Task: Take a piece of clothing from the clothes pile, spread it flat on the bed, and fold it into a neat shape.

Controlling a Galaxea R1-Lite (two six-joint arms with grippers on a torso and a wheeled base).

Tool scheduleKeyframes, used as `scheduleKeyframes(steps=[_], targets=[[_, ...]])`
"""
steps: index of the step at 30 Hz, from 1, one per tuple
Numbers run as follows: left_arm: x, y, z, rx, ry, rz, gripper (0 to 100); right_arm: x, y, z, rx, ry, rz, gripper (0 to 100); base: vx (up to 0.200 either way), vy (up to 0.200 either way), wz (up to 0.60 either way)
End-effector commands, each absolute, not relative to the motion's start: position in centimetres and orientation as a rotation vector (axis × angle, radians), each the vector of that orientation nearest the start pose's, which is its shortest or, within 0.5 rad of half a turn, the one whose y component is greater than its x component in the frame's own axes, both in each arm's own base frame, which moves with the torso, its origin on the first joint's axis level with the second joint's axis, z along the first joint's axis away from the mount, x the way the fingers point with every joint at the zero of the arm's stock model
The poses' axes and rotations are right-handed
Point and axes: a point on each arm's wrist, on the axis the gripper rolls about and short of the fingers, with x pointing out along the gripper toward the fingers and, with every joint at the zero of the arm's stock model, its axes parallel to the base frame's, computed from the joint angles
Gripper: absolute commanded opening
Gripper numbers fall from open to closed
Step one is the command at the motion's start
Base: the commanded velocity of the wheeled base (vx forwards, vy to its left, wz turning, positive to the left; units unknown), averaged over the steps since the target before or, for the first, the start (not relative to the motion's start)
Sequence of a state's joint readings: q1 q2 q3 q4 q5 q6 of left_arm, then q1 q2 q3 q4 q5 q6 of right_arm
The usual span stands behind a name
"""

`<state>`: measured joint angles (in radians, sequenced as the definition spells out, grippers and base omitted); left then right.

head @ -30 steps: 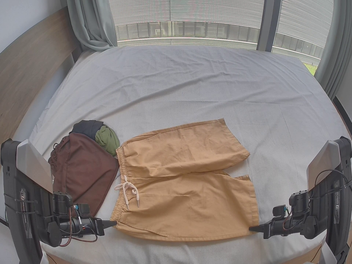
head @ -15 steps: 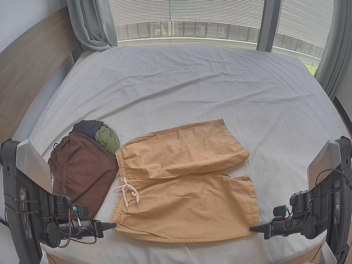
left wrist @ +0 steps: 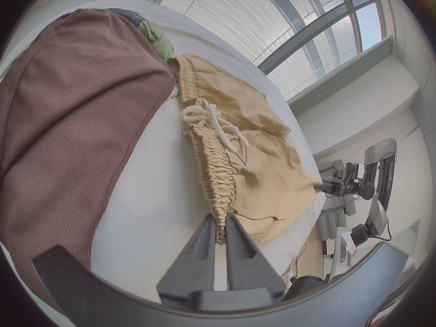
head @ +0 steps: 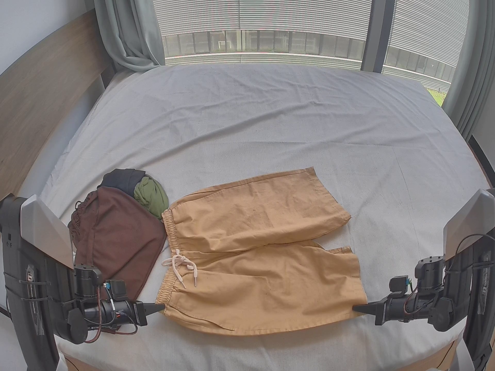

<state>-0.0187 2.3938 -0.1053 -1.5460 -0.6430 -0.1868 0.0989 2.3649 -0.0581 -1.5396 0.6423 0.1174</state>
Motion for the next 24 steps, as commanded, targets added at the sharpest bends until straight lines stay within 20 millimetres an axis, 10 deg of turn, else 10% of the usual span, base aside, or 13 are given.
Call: scheduleKeyframes(steps=[1, 24], targets=[[24.2, -1.9, -3.6, -0.413, 0.733, -0.566, 0, 22.4, 3.7, -2.9, 0.319, 0.756, 0.665, 0, 0.0, 0.0, 0.0], [26.1, -2.6, -1.7, -0.497, 0.652, -0.55, 0, 25.0, 4.0, 0.5, 0.429, 0.606, 0.65, 0, 0.0, 0.0, 0.0]])
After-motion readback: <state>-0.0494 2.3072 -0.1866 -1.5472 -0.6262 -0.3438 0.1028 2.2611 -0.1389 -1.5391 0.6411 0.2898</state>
